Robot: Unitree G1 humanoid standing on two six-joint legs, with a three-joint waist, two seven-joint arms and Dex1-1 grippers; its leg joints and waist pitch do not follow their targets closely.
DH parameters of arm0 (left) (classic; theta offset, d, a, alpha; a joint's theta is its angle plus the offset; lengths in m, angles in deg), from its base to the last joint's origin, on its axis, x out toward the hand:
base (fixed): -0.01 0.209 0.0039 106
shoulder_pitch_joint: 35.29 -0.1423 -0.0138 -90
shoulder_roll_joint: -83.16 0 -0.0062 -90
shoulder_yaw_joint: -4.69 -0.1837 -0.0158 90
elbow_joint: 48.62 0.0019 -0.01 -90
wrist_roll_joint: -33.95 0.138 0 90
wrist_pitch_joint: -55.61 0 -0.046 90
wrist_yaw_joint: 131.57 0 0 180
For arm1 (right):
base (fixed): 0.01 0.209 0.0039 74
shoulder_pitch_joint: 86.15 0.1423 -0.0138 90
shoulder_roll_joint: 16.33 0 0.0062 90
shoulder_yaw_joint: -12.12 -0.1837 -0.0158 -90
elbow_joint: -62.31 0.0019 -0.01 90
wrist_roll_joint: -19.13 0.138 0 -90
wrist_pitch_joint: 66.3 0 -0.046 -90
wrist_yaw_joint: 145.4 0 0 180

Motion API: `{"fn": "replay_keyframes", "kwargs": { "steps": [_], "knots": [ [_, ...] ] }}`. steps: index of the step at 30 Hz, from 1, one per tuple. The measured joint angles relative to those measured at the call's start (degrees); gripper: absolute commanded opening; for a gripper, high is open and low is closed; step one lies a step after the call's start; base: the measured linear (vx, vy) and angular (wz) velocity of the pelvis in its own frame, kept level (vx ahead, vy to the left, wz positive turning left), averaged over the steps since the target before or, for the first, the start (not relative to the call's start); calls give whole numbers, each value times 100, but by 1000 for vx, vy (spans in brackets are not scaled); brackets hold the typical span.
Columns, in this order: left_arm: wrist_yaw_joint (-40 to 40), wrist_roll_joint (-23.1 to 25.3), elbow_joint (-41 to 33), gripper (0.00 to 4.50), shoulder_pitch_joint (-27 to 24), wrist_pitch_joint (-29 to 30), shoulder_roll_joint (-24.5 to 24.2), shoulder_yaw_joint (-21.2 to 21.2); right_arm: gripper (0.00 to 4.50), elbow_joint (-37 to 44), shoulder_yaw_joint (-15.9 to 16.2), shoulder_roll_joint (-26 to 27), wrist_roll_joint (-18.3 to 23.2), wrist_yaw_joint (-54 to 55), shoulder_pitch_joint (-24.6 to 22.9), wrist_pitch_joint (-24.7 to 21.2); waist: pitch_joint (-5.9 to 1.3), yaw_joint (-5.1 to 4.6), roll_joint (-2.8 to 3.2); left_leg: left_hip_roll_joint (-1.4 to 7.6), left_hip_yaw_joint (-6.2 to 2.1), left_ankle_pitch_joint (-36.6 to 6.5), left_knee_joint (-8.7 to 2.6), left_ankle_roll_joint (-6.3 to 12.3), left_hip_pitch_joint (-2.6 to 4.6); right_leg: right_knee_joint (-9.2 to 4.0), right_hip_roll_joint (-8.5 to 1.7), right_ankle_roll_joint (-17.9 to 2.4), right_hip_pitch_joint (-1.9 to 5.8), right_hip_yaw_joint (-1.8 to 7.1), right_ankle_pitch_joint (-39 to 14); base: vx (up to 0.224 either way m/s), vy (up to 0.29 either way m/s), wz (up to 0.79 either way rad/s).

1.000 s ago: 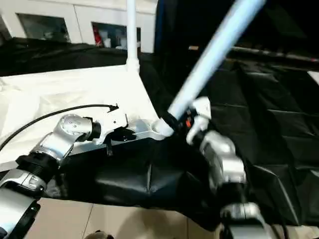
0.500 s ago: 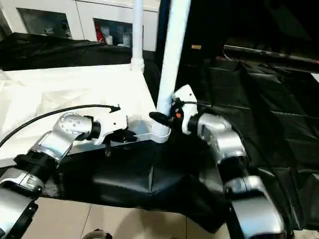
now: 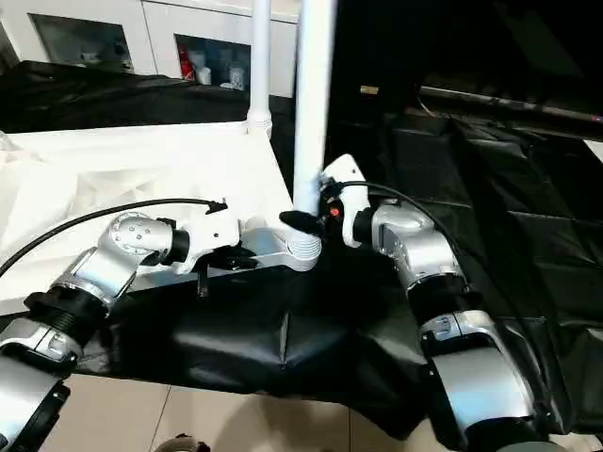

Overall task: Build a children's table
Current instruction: Insert table leg to table base

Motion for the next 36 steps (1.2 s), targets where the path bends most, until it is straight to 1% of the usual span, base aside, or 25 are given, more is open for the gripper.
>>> {"fn": "replay_keyframes", "kwargs": {
  "steps": [1,4,7,8,11,14,15,17,20,22,23,24,26,29,31,33,36],
  "knots": [
    [0,0,-1,0,0,0,4,-1,188,-16,-37,8,36,13,-13,-13,0,4,0,0,0,0,0,0,0,0,0,0,0,0,0,0,0,0],
    [0,0,-5,0,0,0,22,0,188,-31,-310,77,232,89,-169,-20,0,27,0,1,0,0,0,0,-1,0,0,0,0,0,0,0,0,0],
    [-10,2,-7,0,5,0,25,2,188,77,-578,162,456,186,-418,24,-2,51,0,1,0,0,2,0,2,3,0,0,1,0,0,0,0,0],
    [-12,3,-6,0,5,-1,24,2,188,130,-684,226,536,231,-537,104,-1,60,2,2,1,0,2,0,3,4,0,0,1,-1,0,0,0,0],
    [-56,16,3,0,5,0,19,1,188,178,-843,363,673,371,-735,303,0,66,8,2,1,2,5,-10,10,15,0,-1,2,0,0,0,0,0],
    [-73,42,27,0,17,-1,19,-2,188,284,-982,597,737,580,-1058,753,-3,75,15,8,0,-11,4,-38,20,17,1,-2,9,-1,1,0,0,0],
    [-75,52,63,0,32,-1,26,-5,188,328,-1015,666,737,633,-1151,899,-6,79,28,8,1,-11,5,-38,22,17,1,-2,11,-1,1,0,0,0],
    [-81,59,120,0,50,-3,34,-16,188,407,-1023,796,735,765,-1339,1233,-10,77,45,8,1,-12,4,-39,30,17,1,-2,18,-1,1,0,0,0],
    [-98,64,136,0,60,-7,51,-39,188,477,-1006,865,700,841,-1482,1527,-8,82,62,8,1,-12,-1,-40,42,16,1,-2,25,-1,1,0,0,0],
    [-110,64,142,0,65,-19,56,-56,188,617,-893,902,575,906,-1634,1862,-7,92,81,8,1,-12,-7,-40,47,11,2,-2,31,-1,1,0,0,0],
    [-109,70,174,0,85,-19,56,-59,188,695,-779,905,432,948,-1700,2072,-11,87,92,7,2,-12,-7,-40,51,10,2,-1,34,-1,1,0,0,0],
    [-108,83,192,0,100,-19,56,-69,188,708,-744,905,372,977,-1735,2167,-12,84,93,7,2,-12,-6,-40,53,10,1,-1,36,0,1,0,0,0],
    [-112,106,208,0,104,-19,65,-69,187,723,-680,891,255,1006,-1754,2286,-11,81,95,7,2,-12,-7,-40,58,10,1,-2,40,0,1,0,0,0],
    [-118,115,227,0,111,-19,69,-69,187,743,-499,789,19,988,-1736,2420,-11,78,95,7,2,-12,-10,-41,65,10,1,-2,45,0,1,0,0,0],
    [-117,114,228,0,111,-19,68,-69,187,739,-442,752,-41,961,-1717,2459,-12,78,92,7,2,-12,-12,-41,66,10,2,-2,45,0,1,0,0,0],
    [-106,112,228,0,112,-19,67,-69,187,734,-394,703,-46,919,-1696,2456,-12,78,93,7,2,-12,-13,-41,66,9,1,-1,45,0,1,0,0,0],
    [-65,101,227,0,112,-29,56,-65,187,653,-318,568,-101,702,-1522,2283,-14,67,88,6,3,-12,-13,-41,64,8,2,-1,44,1,1,0,0,0]
  ]
}}
